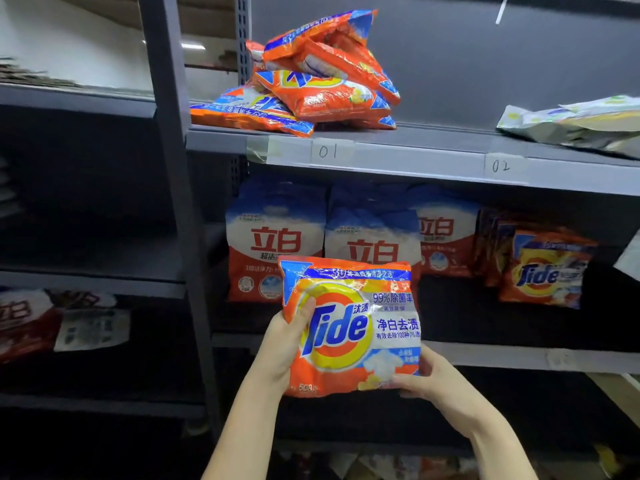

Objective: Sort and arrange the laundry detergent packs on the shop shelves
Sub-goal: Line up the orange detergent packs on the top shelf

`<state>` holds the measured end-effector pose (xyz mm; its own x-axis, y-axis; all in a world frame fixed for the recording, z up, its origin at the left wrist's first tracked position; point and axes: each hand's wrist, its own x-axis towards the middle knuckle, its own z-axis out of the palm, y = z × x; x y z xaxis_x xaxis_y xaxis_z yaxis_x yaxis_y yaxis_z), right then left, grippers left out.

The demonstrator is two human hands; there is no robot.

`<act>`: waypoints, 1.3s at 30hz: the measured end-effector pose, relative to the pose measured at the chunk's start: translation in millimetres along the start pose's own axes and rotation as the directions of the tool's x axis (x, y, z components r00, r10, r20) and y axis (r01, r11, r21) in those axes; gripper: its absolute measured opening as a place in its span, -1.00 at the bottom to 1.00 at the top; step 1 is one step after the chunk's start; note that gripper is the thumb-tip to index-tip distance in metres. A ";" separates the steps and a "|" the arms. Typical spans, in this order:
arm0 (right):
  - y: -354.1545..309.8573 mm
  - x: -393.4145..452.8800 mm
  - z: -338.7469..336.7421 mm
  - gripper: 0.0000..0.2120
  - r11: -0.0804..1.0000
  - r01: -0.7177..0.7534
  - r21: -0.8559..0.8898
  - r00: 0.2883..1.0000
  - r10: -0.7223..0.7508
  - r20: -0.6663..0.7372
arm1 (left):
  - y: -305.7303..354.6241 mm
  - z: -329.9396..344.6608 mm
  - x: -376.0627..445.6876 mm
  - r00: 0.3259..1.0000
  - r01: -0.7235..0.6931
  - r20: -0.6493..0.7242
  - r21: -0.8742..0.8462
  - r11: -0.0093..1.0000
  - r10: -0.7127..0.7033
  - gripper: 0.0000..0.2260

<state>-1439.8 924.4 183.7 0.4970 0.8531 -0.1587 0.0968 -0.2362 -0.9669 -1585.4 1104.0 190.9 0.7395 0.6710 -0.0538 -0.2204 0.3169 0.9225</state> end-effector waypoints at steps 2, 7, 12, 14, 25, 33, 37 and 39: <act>4.5 0.0 -5.4 -0.49 1.000 -0.001 0.018 0.999 0.002 -0.036 | -1.3 5.5 2.4 1.000 0.005 0.013 0.006 1.000 -0.005 -0.55; 10.4 -3.2 -37.1 -0.51 1.000 -0.014 -0.007 0.999 0.014 -0.029 | -5.8 31.1 9.8 0.999 0.009 0.042 -0.037 0.999 -0.008 -0.61; 17.1 -11.2 -86.1 -0.51 0.999 -0.003 -0.033 0.999 0.002 -0.034 | -14.8 78.1 19.9 0.999 -0.002 0.051 -0.013 1.000 0.003 -0.58; 19.1 -15.4 -106.8 -0.59 1.000 0.009 -0.020 0.999 -0.010 -0.046 | -18.7 99.0 25.6 0.998 -0.013 0.065 0.001 1.000 0.013 -0.56; 41.7 -32.1 -224.6 -0.68 0.998 0.048 -0.052 0.987 -0.055 -0.151 | -58.0 213.2 61.1 0.992 -0.062 0.110 0.001 0.998 0.062 -0.73; 77.8 -27.1 -308.5 -0.67 1.000 -0.002 -0.027 0.967 -0.005 -0.253 | -100.7 291.2 109.7 0.986 -0.018 0.164 0.048 0.999 0.010 -0.73; 95.9 -8.6 -345.0 -0.66 1.000 -0.018 -0.010 0.943 0.014 -0.333 | -117.0 322.3 151.2 0.984 -0.013 0.178 0.082 0.997 -0.002 -0.84; 104.5 2.4 -363.1 -0.65 1.000 -0.024 -0.011 0.922 0.018 -0.386 | -126.3 335.8 173.4 0.980 -0.021 0.198 0.114 0.993 -0.002 -0.88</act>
<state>-1115.4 732.9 155.0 0.7930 0.6031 -0.0862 0.0947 -0.2618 -0.9605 -1215.8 955.3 193.4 0.8513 0.5242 0.0209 -0.1616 0.2240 0.9611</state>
